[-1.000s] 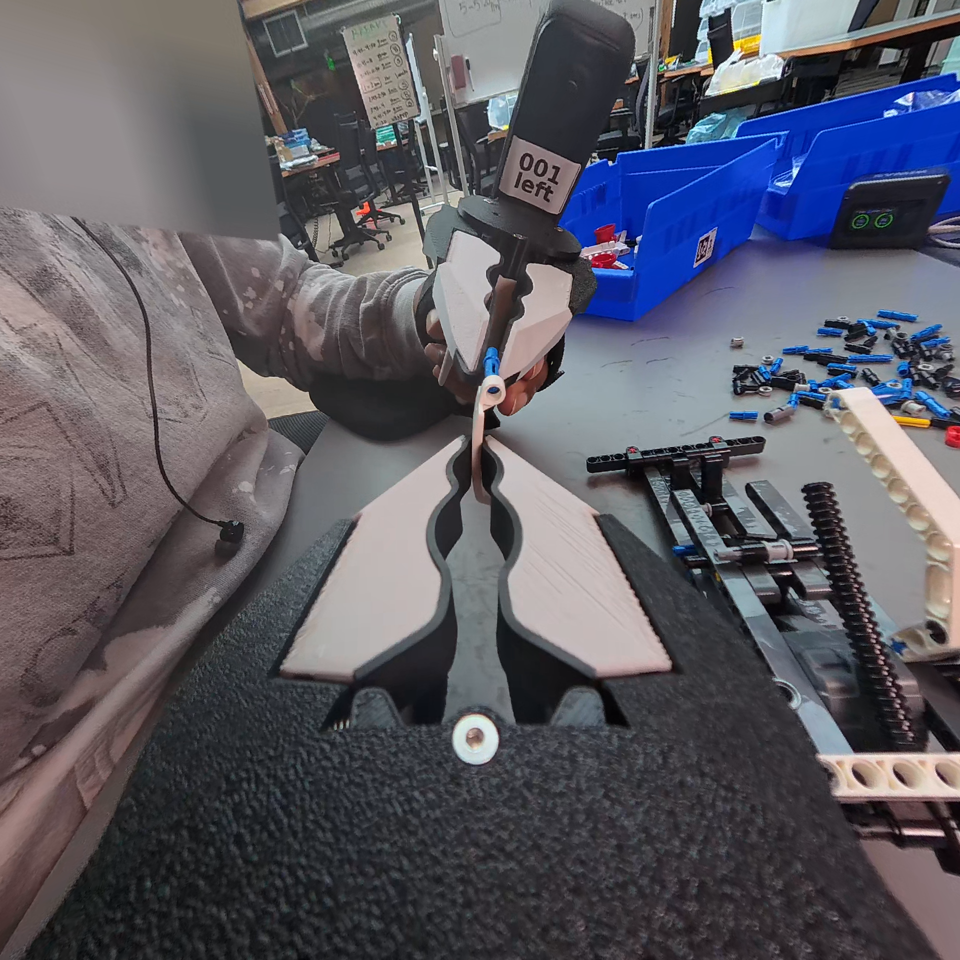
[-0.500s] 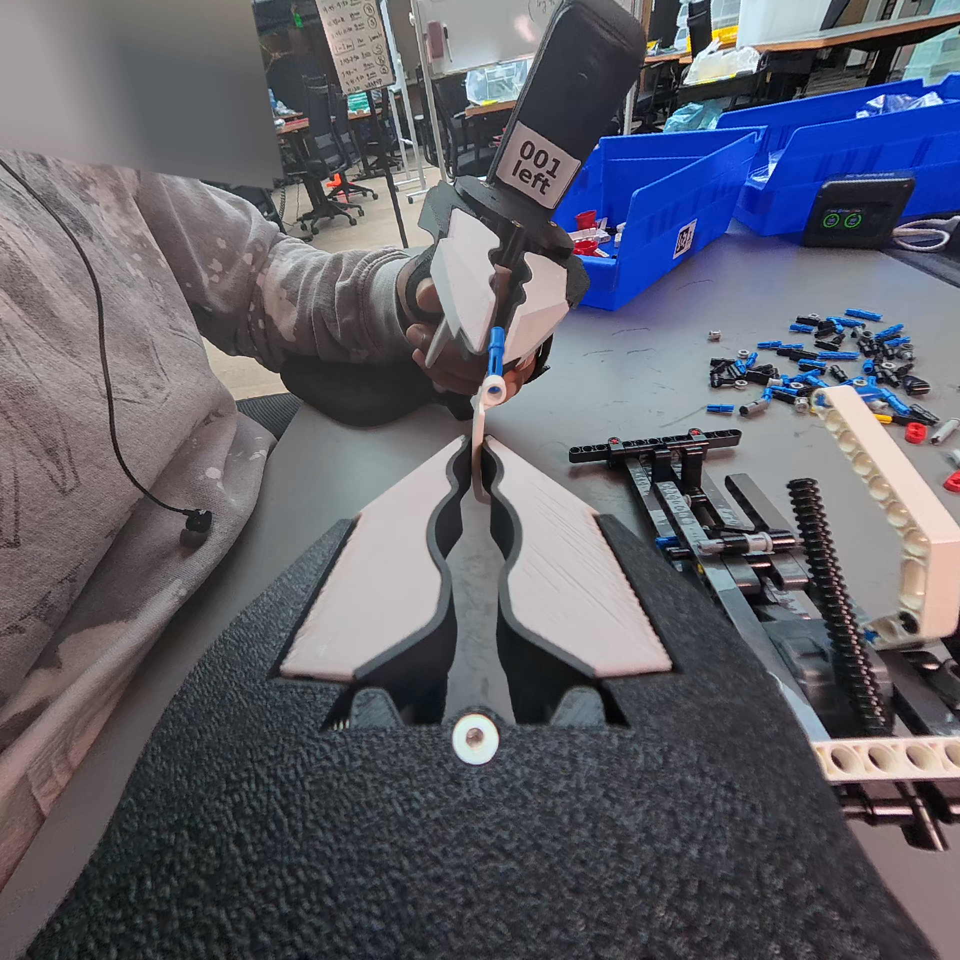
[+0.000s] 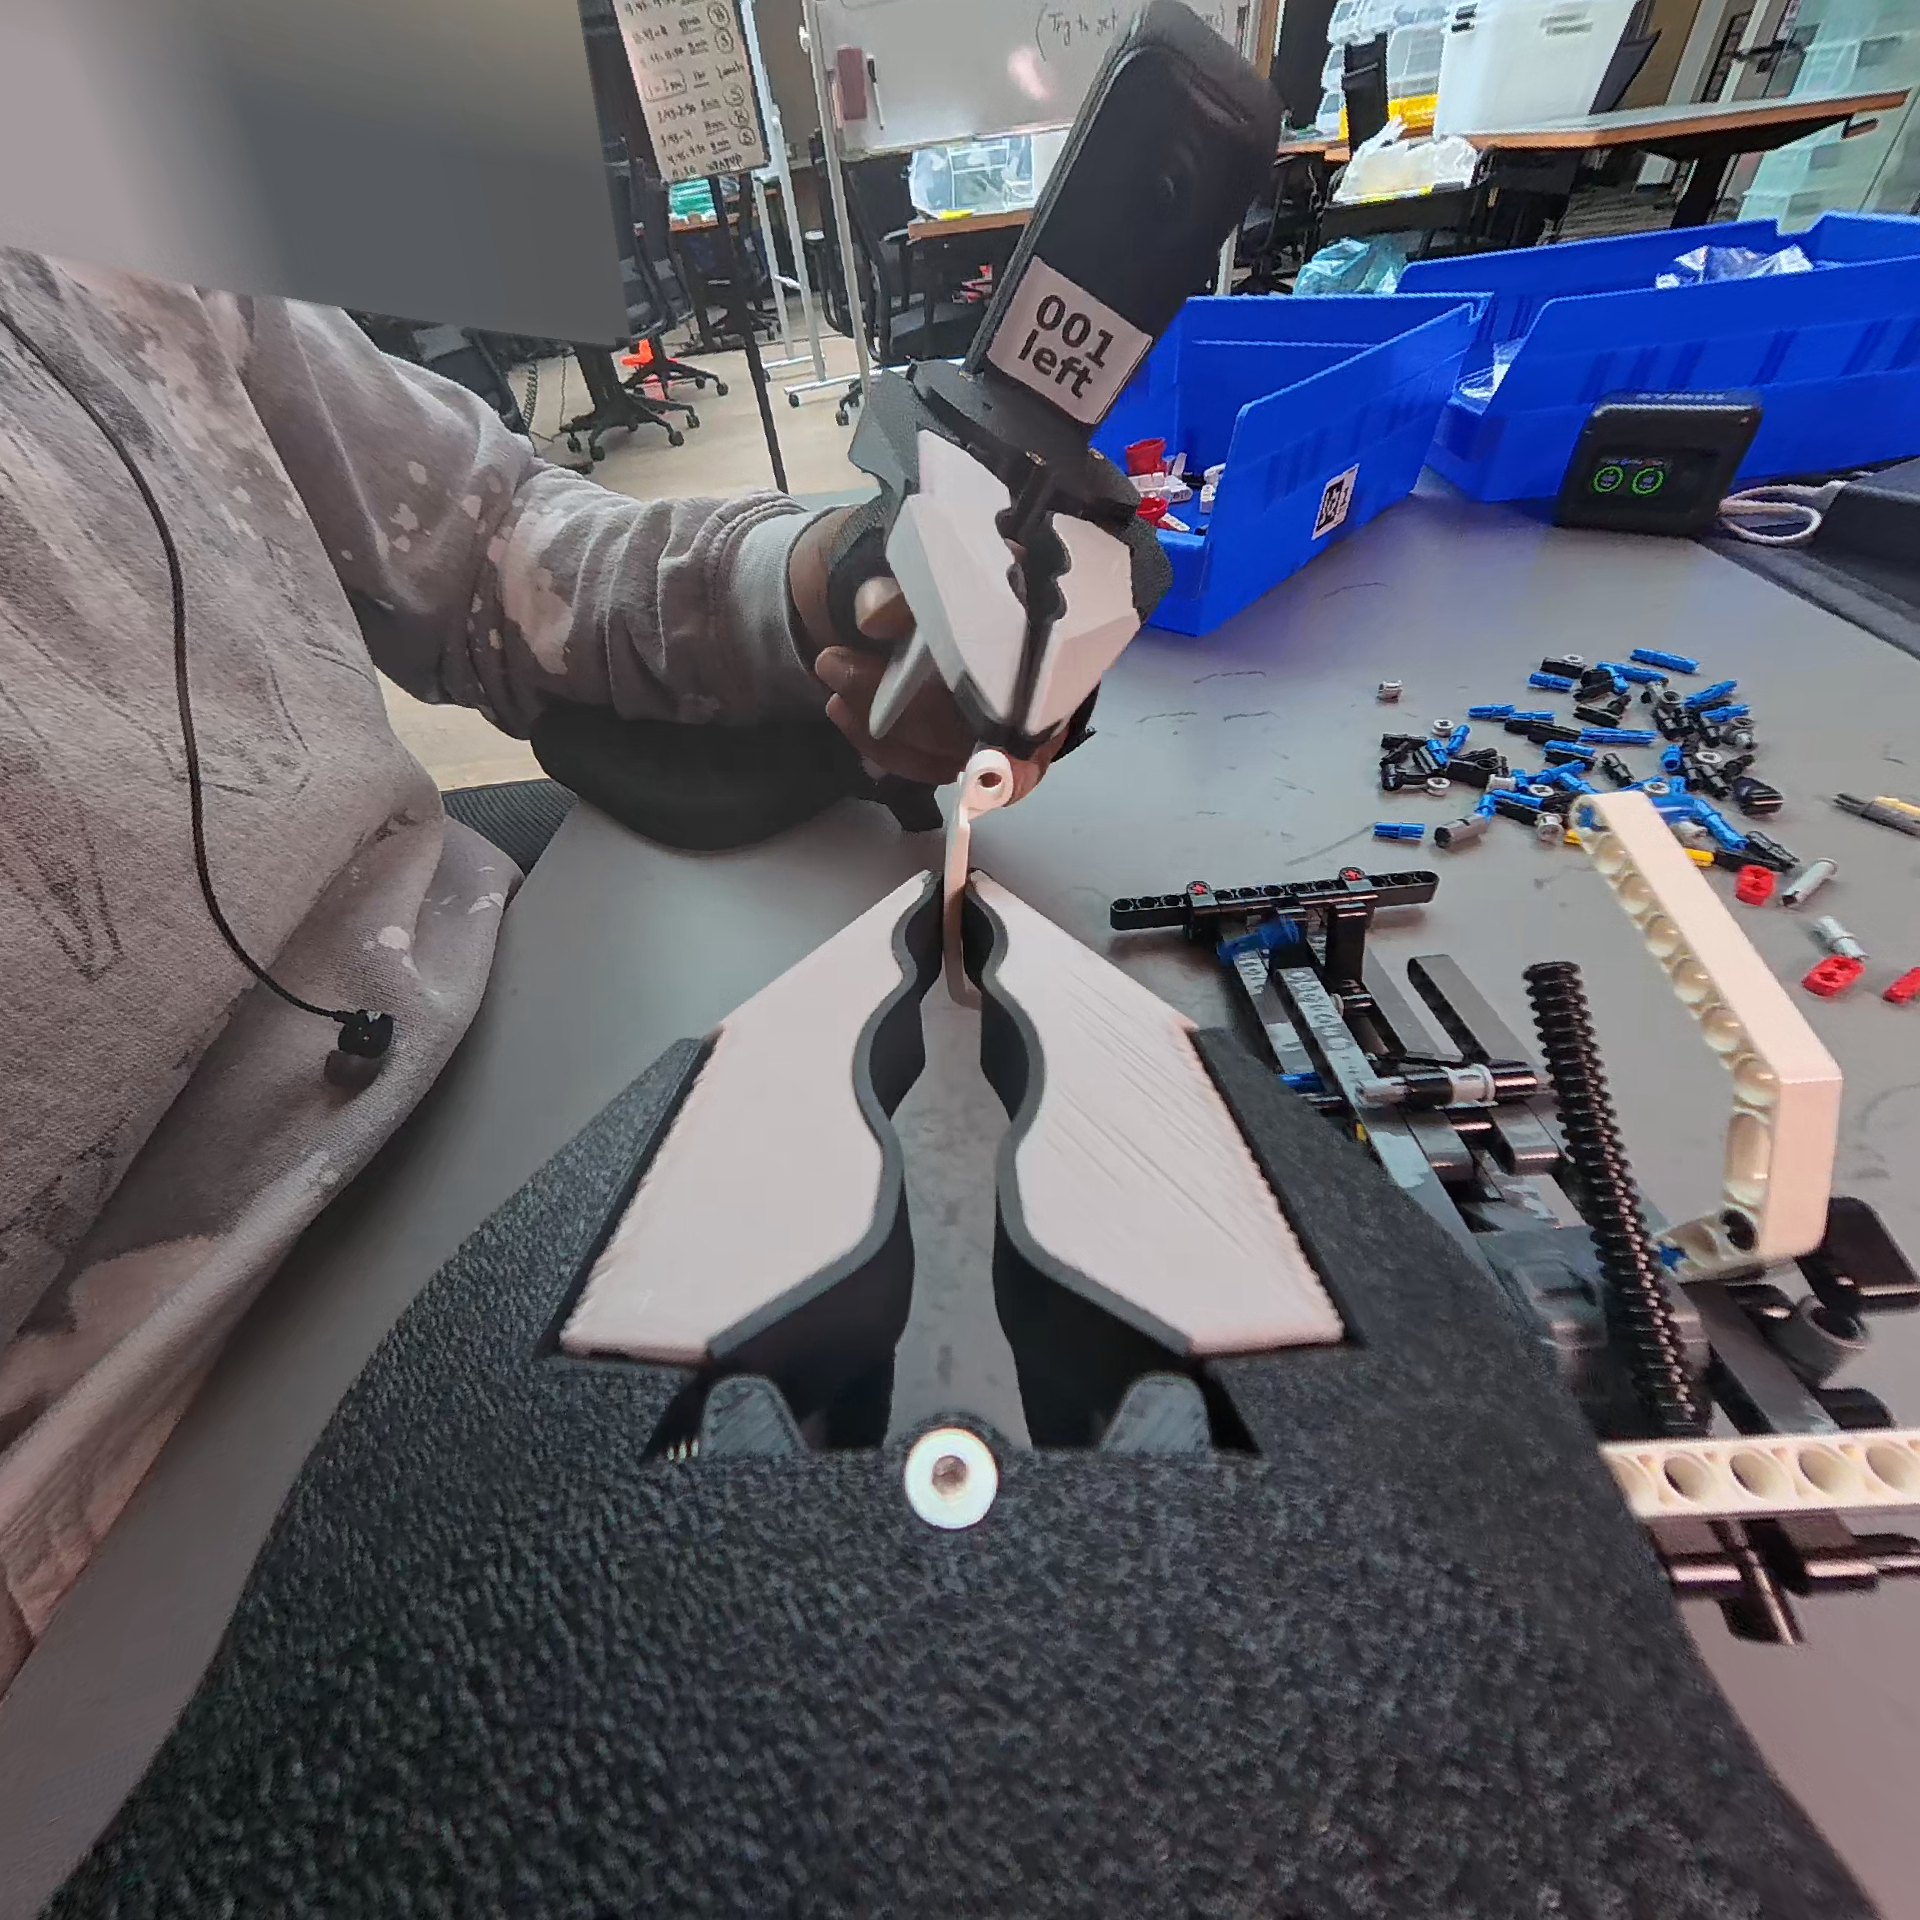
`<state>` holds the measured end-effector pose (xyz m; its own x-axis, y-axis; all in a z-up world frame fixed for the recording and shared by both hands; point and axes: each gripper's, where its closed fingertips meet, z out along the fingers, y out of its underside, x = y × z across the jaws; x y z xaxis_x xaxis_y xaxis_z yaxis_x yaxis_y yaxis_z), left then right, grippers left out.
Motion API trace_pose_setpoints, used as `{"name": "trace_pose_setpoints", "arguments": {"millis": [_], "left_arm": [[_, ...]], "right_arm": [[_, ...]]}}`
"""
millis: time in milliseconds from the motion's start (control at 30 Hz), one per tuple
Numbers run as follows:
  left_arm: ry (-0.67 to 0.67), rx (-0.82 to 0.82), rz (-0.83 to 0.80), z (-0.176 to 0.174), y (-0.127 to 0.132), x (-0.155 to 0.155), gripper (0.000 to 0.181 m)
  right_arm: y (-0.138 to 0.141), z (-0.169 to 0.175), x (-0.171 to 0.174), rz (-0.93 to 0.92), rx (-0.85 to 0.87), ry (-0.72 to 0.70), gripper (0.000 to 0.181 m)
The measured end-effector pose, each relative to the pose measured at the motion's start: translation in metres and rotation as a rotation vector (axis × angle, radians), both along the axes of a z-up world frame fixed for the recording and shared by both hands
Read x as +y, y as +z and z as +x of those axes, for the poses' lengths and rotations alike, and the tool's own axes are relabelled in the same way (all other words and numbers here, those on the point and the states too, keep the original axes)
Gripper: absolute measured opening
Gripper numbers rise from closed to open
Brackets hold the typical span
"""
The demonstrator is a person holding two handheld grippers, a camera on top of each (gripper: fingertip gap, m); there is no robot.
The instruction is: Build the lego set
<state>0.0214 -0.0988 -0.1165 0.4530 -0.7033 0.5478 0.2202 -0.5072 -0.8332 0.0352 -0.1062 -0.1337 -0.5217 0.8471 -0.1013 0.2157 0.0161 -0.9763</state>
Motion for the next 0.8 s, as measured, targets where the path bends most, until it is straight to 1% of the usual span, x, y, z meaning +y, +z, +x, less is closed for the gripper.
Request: {"name": "trace_pose_setpoints", "arguments": {"millis": [133,200,233,300,333,400,500,600,667,800], "left_arm": [[0.175,0.294,-0.016,-0.037,-0.031,0.019,0.000],[0.257,0.447,-0.041,-0.060,-0.049,0.025,0.004],[0.288,0.506,-0.052,-0.071,-0.054,0.027,0.005],[0.292,0.544,-0.081,-0.084,-0.058,0.023,0.009],[0.265,0.530,-0.094,-0.084,-0.058,0.018,0.011],[0.164,0.503,-0.111,-0.076,-0.057,0.001,0.012],[0.089,0.596,-0.144,-0.065,-0.069,-0.023,0.017],[0.024,0.651,-0.161,-0.042,-0.079,-0.048,0.018],[0.031,0.681,-0.199,-0.029,-0.088,-0.054,0.020],[0.064,0.835,-0.193,-0.023,-0.105,-0.053,0.031]], "right_arm": [[0.007,0.003,0.012,-0.009,0.016,-0.035,0.002],[0.009,0.003,0.018,-0.025,0.022,-0.059,0.002],[0.009,0.004,0.021,-0.030,0.022,-0.068,0.002],[0.007,0.004,0.023,-0.034,0.015,-0.081,0.002],[0.005,0.004,0.023,-0.030,0.008,-0.081,0.002],[0.002,0.006,0.022,-0.016,-0.002,-0.079,0.002],[0.003,0.007,0.024,-0.012,-0.007,-0.080,0.002],[0.002,0.010,0.026,-0.014,-0.013,-0.081,0.002],[-0.001,0.011,0.027,-0.013,-0.025,-0.080,0.002],[-0.005,0.010,0.023,-0.003,-0.042,-0.068,0.002]]}}
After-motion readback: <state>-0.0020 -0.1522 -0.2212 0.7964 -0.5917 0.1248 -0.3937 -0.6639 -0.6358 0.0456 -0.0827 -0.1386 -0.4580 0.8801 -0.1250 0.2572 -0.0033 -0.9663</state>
